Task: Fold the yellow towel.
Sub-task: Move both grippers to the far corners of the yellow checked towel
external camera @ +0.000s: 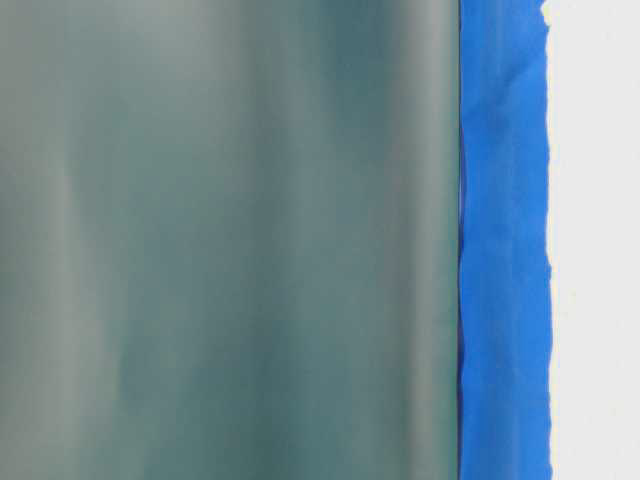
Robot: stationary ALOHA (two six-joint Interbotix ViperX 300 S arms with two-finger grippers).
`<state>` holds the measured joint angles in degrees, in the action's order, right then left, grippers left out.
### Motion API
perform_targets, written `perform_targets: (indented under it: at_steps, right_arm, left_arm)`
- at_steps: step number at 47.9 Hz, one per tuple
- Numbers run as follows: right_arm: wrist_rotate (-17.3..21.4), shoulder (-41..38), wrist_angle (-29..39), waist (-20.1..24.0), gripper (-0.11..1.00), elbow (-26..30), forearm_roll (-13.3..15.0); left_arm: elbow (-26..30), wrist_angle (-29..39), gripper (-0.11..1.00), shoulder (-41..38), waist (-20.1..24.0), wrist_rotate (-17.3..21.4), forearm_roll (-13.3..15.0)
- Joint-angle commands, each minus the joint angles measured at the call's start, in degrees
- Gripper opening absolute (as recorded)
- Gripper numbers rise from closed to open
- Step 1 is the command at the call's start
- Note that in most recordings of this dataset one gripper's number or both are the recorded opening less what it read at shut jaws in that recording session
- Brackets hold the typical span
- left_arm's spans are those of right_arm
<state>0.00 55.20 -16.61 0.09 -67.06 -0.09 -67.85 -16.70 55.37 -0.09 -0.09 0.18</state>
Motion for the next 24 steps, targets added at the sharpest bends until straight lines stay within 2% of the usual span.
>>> perform_targets:
  at_steps: [1,7,12,24]
  right_arm:
    - [0.3,-0.7,-0.3,-0.7,0.00,0.9,-0.2]
    - [0.4,-2.5,3.6,-4.0,0.00,1.8,-1.6]
    - [0.4,-4.6,6.1,-8.0,0.00,2.5,-4.1]
    - [0.4,-11.6,7.2,-16.5,0.00,2.3,-7.0]
  left_arm:
    - [1.2,0.1,0.00,-0.9,1.7,0.4,2.3]
    - [1.1,0.8,0.00,-2.3,2.9,0.5,2.2]
    - [1.0,1.0,0.00,-5.4,4.9,0.5,2.2]
    - [1.0,0.3,0.00,-15.0,11.6,0.5,2.2]
